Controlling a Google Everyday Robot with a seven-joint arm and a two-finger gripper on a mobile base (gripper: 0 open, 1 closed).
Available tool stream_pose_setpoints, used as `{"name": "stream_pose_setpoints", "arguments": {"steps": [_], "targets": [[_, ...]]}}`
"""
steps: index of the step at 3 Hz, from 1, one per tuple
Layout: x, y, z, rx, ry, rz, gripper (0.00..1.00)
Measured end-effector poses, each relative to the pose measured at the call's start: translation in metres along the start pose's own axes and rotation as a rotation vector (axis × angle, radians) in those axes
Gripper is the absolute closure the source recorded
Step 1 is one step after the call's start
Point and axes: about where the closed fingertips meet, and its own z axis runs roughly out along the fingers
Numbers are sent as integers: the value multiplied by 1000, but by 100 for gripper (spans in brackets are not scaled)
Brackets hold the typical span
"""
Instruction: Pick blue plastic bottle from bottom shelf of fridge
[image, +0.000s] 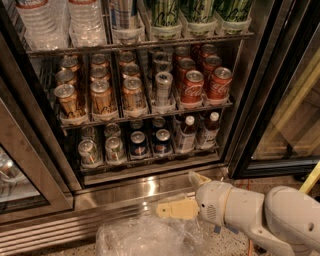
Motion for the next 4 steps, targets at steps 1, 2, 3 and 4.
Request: {"name": "stream_pose_setpoints", "arguments": {"steps": [1, 2, 3, 4], "targets": [[2, -25, 9, 107, -74, 40, 0], [9, -68, 12, 238, -119, 89, 0], [10, -88, 6, 321, -122, 94, 0], [10, -88, 6, 321, -122, 94, 0]]}}
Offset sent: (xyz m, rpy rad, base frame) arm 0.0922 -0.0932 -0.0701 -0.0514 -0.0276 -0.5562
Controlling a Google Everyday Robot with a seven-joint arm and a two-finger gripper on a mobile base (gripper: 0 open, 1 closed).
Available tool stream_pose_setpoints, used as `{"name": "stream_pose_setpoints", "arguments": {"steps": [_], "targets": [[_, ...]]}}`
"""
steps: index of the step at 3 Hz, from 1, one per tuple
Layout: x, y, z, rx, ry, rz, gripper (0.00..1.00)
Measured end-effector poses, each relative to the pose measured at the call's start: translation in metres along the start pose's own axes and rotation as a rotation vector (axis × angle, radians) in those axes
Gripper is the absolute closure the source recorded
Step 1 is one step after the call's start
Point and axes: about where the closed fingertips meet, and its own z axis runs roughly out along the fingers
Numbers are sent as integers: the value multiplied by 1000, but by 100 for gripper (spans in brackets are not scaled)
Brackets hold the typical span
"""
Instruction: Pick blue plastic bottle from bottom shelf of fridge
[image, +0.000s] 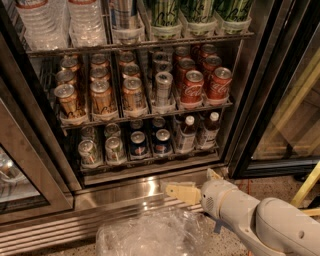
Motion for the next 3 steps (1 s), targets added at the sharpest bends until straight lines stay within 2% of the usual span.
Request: {"name": "stream_pose_setpoints", "arguments": {"steps": [1, 2, 3], "targets": [[4, -6, 9, 0, -33, 36, 0], [-1, -19, 36, 26, -111, 59, 0], [-15, -34, 53, 96, -227, 26, 0]]}}
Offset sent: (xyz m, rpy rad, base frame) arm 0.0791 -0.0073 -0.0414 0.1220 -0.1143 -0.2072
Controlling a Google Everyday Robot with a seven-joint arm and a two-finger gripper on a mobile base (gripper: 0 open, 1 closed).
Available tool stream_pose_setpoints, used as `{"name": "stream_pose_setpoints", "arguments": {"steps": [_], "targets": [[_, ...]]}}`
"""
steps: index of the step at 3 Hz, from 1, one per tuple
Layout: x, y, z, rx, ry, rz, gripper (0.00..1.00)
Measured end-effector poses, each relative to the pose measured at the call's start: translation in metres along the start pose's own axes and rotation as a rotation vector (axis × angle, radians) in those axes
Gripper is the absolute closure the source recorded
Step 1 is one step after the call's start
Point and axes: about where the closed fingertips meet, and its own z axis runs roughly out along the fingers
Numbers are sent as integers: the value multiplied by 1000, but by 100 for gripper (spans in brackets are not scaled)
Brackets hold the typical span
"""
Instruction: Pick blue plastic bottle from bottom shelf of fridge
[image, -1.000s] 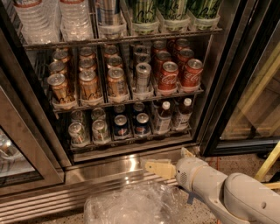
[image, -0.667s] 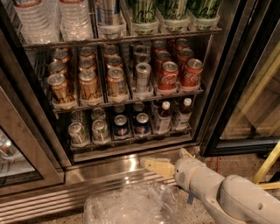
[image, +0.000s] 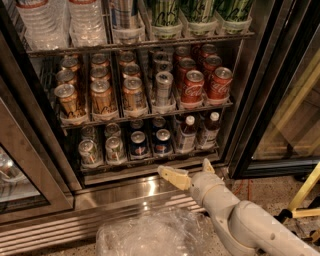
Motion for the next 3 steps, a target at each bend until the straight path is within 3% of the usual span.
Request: {"name": "stream_pose_setpoints", "arguments": {"steps": [1, 2, 3], "targets": [[-4, -15, 15, 89, -116, -23, 0], [1, -40, 30, 196, -189, -58, 0], [-1, -45, 29, 216, -206, -80, 0]]}}
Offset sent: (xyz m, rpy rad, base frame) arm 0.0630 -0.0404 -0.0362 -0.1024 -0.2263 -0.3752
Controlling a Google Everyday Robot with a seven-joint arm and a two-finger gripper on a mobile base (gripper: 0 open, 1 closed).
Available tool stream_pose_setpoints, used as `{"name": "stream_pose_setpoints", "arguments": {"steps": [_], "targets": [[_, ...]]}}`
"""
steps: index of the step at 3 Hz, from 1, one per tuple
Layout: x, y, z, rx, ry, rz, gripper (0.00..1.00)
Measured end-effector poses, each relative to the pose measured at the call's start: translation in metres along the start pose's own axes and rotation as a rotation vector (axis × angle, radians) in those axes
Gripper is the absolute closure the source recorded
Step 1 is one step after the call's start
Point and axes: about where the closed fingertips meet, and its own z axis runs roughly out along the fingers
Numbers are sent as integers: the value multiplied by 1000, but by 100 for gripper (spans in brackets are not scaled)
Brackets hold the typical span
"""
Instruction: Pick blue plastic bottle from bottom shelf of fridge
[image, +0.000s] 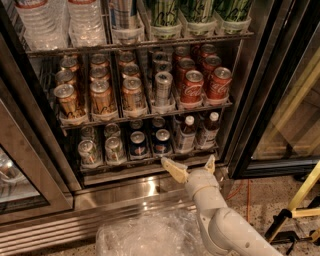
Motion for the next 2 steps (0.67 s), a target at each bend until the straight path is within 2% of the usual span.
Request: {"name": "stream_pose_setpoints", "arguments": {"steps": [1, 2], "targets": [[0, 0, 0, -1, 1, 2, 9], [14, -1, 9, 32, -7, 16, 28]]}}
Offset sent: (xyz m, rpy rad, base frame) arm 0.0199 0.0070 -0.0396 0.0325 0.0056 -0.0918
